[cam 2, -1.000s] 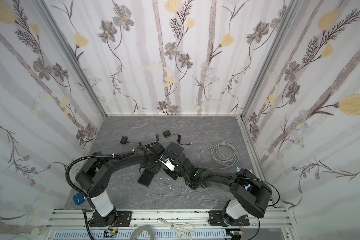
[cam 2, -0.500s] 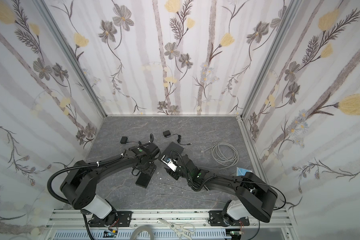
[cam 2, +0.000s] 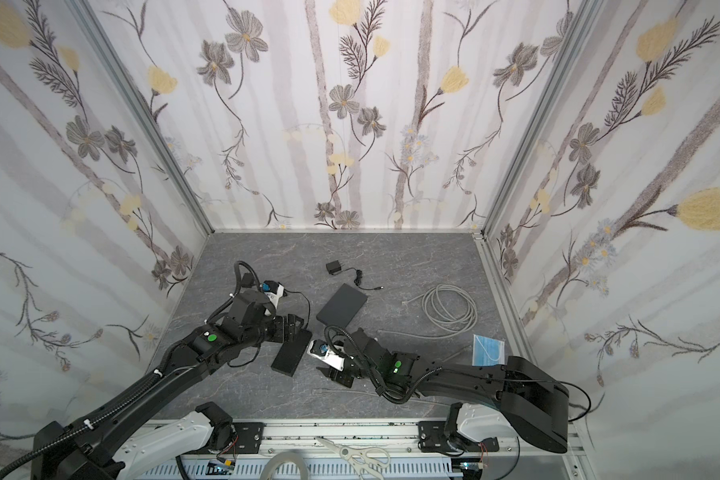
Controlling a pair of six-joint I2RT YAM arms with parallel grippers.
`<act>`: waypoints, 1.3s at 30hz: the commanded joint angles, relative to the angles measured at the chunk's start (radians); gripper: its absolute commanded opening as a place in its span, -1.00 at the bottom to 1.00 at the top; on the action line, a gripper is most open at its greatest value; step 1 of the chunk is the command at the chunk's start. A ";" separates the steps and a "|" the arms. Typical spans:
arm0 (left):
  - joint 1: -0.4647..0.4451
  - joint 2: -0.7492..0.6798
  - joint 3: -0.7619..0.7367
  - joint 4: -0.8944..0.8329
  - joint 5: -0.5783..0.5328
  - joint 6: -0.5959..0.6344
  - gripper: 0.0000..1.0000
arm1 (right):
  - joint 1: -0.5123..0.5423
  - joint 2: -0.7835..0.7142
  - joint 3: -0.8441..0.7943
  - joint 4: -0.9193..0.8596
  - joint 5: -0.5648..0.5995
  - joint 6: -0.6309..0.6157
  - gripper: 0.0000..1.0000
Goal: Insert the plug into the switch port
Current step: 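Grasp the grey ethernet cable plug with the right gripper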
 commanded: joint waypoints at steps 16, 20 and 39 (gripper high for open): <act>0.004 -0.344 -0.263 0.220 -0.163 -0.023 0.77 | 0.081 0.395 0.283 -0.431 0.056 -0.180 -0.39; 0.003 -0.404 -0.293 0.214 -0.171 -0.032 0.78 | 0.082 0.415 0.304 -0.454 0.081 -0.176 -0.49; 0.006 -0.415 -0.367 0.220 -0.236 -0.146 0.91 | -0.078 0.394 0.309 -0.335 0.003 -0.154 -0.96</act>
